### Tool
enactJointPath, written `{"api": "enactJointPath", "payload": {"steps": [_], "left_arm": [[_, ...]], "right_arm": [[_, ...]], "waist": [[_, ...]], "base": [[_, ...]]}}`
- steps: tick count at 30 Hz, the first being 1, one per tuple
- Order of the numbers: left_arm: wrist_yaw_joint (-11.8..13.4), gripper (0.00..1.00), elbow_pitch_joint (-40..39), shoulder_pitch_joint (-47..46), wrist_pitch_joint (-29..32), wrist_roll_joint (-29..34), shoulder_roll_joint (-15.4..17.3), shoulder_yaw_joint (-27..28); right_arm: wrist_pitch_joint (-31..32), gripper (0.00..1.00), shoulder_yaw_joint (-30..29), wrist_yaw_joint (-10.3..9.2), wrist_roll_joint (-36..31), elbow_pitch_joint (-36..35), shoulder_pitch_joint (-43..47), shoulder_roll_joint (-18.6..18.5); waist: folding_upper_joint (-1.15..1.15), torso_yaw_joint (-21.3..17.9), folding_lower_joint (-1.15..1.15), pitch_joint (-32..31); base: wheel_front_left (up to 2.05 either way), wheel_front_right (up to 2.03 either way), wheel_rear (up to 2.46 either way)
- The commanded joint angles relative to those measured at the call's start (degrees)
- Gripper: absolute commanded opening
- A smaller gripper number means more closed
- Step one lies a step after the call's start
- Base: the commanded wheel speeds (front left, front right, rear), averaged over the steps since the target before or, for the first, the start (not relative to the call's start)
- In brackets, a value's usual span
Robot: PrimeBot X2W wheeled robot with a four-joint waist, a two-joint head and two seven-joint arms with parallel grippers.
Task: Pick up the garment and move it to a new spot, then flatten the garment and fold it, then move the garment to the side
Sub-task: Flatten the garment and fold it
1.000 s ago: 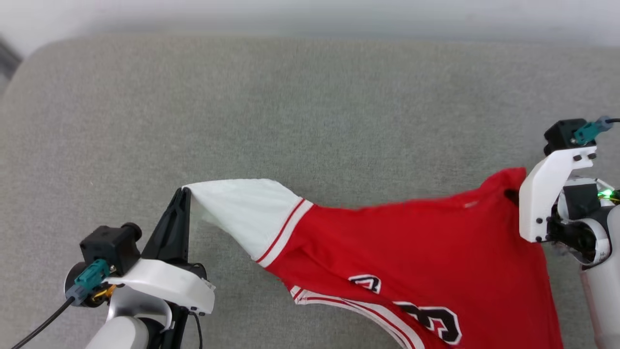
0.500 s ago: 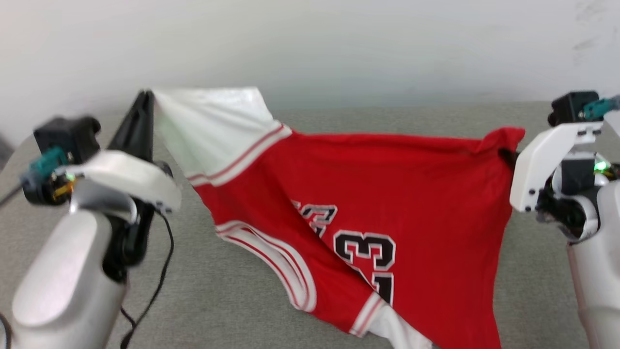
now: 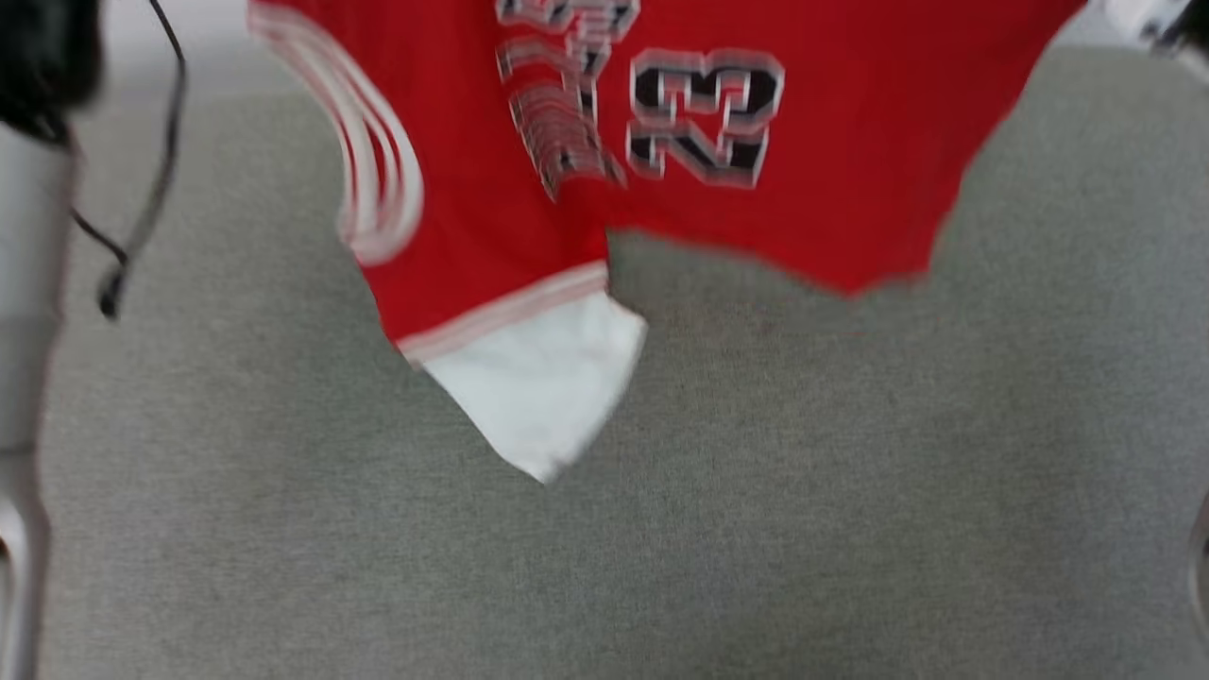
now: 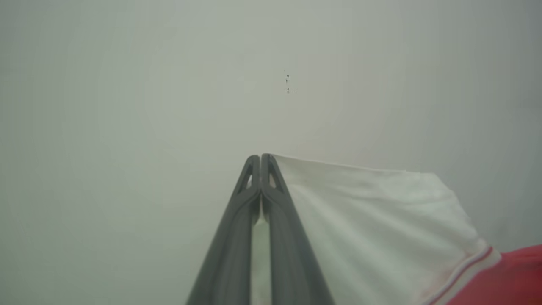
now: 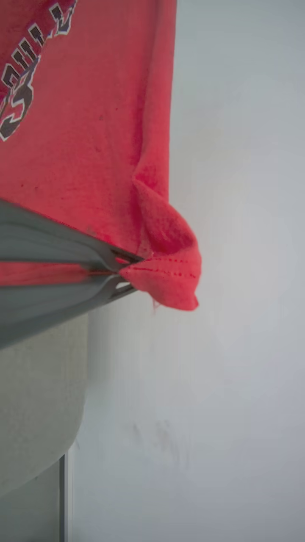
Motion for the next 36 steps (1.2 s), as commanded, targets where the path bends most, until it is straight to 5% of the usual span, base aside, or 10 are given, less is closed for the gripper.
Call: {"api": "enactJointPath", "payload": {"steps": [1,10,16,28,36], "left_arm": [[-0.5,0.00,1.1,-5.2,-0.7,1.1,0.8,0.2],[-2.3,0.00,4.2,-26.8,-1.9,4.9,2.3,-0.1],[-2.6,0.00,4.9,-33.2,-2.1,5.4,2.7,0.0],[-2.1,0.00,6.4,-25.1,-3.4,1.9,1.2,0.9],[-4.7,0.00,13.7,-10.0,-8.3,-3.7,-2.9,1.7]], "right_arm": [[-0.9,0.00,-0.6,-0.03,-0.4,1.0,-3.9,0.3],[-9.5,0.00,-1.1,-0.03,-0.5,4.9,-23.0,-0.8],[-14.2,0.00,1.7,-0.03,0.8,8.2,-31.0,-1.6],[-17.8,0.00,9.1,-0.03,4.9,17.7,-32.0,-2.5],[-21.6,0.00,15.0,-0.03,8.5,26.0,-21.9,-1.7]], "waist": [[0.00,-1.2,0.00,7.3],[0.00,-2.1,0.00,19.7],[0.00,-2.3,0.00,24.4],[0.00,-1.1,0.00,28.4],[0.00,1.5,0.00,21.8]], "base": [[0.00,0.00,0.00],[0.00,0.00,0.00],[0.00,0.00,0.00],[0.00,0.00,0.00],[0.00,0.00,0.00]]}}
